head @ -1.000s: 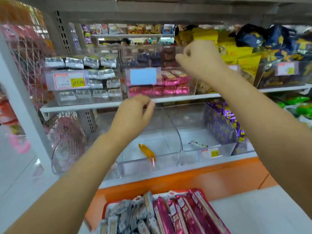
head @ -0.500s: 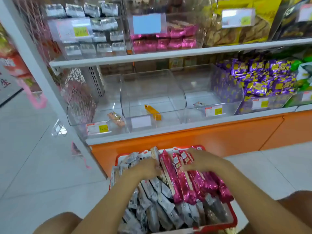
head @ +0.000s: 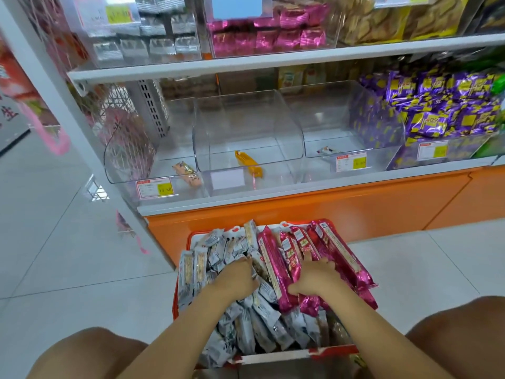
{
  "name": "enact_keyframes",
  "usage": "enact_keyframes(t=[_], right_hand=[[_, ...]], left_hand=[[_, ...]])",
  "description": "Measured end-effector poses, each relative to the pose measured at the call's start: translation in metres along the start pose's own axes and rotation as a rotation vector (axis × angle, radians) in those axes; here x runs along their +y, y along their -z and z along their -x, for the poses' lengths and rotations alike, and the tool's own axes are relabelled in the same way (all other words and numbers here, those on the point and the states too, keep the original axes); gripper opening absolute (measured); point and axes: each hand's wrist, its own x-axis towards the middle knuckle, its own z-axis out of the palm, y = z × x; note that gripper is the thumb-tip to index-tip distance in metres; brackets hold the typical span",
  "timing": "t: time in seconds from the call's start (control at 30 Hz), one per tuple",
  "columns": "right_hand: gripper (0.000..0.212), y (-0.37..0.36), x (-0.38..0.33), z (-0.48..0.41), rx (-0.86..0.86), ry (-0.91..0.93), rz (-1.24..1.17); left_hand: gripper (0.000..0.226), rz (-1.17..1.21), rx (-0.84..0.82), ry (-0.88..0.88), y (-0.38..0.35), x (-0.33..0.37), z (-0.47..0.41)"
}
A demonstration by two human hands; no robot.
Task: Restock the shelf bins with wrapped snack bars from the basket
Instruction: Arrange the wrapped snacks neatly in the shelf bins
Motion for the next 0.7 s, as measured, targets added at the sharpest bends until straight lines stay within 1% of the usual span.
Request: enact_keyframes(t=[0.1,0.23,0.27,0.3,0.33,0.37,0.4,0.43,0.47,0.5,0.57,0.6,0.63,0.67,0.7], right_hand=[[0.109,0.003,-0.004,-0.006,0.043,-0.043,-0.004],[0.117,0.011,-0.006,-0.013,0.068,-0.081,0.007],[0.117,0.013,-0.006,-0.014,0.068,-0.080,0.002],[0.117,0.013,-0.006,-0.014,0.067,-0.077,-0.005],[0.117,0.014,-0.005,-0.014,0.063,-0.075,-0.019],[0.118,0.015,-0.004,-0.015,0.056,-0.071,-0.039],[0.118,0.016,-0.003,-0.017,0.040,-0.068,-0.069],[0.117,0.017,-0.002,-0.018,0.018,-0.064,-0.103],[0.117,0.019,0.000,-0.019,-0.002,-0.059,-0.139],[0.115,0.021,0.002,-0.020,-0.017,-0.048,-0.175],[0.108,0.027,0.007,-0.021,-0.040,-0.006,-0.258],[0.104,0.030,0.011,-0.024,-0.040,0.017,-0.319],[0.099,0.034,0.015,-0.026,-0.044,0.037,-0.386],[0.094,0.037,0.018,-0.028,-0.073,0.050,-0.456],[0.088,0.040,0.020,-0.028,-0.117,0.066,-0.507]], left_hand=[[0.070,-0.018,0.006,0.007,-0.002,0.002,-0.005],[0.068,-0.022,-0.014,0.038,-0.002,0.003,-0.009],[0.062,-0.014,-0.013,0.051,-0.002,0.004,-0.010],[0.048,0.018,0.007,0.061,-0.001,0.006,-0.009],[0.030,0.066,0.056,0.057,-0.001,0.010,-0.009],[0.018,0.118,0.126,0.049,-0.001,0.015,-0.010],[0.017,0.177,0.218,0.028,-0.001,0.020,-0.011],[0.017,0.256,0.275,0.017,-0.001,0.026,-0.014],[0.017,0.355,0.298,0.003,-0.001,0.032,-0.016],[0.017,0.458,0.270,0.005,-0.001,0.037,-0.018],[0.017,0.717,0.124,0.055,-0.001,0.046,-0.024],[0.020,0.882,0.030,0.105,0.001,0.051,-0.026],[0.028,1.042,-0.057,0.169,0.002,0.057,-0.027],[0.035,1.170,-0.113,0.213,0.003,0.061,-0.030],[0.039,1.226,-0.126,0.236,0.003,0.064,-0.034]])
